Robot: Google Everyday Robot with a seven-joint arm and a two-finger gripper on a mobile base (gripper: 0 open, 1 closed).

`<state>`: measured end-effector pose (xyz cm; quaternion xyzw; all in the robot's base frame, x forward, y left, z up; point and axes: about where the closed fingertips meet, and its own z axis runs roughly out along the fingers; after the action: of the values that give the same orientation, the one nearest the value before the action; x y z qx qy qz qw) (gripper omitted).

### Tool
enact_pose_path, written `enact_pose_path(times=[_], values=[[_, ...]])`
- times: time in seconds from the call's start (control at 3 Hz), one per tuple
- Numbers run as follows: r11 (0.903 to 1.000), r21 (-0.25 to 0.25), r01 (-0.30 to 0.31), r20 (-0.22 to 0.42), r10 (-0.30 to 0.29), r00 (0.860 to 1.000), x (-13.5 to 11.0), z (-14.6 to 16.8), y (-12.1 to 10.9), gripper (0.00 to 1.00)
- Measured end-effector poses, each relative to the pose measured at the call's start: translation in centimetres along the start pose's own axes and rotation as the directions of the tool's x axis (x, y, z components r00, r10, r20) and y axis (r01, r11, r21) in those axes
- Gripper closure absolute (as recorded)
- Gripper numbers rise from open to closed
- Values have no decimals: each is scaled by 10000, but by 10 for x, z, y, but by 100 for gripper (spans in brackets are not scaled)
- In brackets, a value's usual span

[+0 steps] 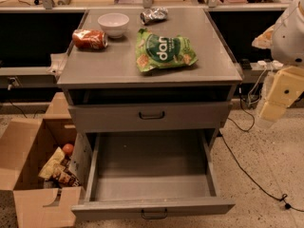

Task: Place green rice chip bag into middle drawer

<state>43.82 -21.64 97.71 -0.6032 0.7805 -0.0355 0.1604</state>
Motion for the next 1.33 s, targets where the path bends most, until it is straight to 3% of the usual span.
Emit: enact_pose_path(times=[0.33, 0.67, 1.33], values=[[10000, 0, 0, 0, 0, 10000, 0, 0, 0, 0], [9985, 238, 492, 175, -497, 9986, -11, 9, -19, 0], [9849, 1118, 1323, 1330, -1468, 9802, -40, 49, -87, 0]])
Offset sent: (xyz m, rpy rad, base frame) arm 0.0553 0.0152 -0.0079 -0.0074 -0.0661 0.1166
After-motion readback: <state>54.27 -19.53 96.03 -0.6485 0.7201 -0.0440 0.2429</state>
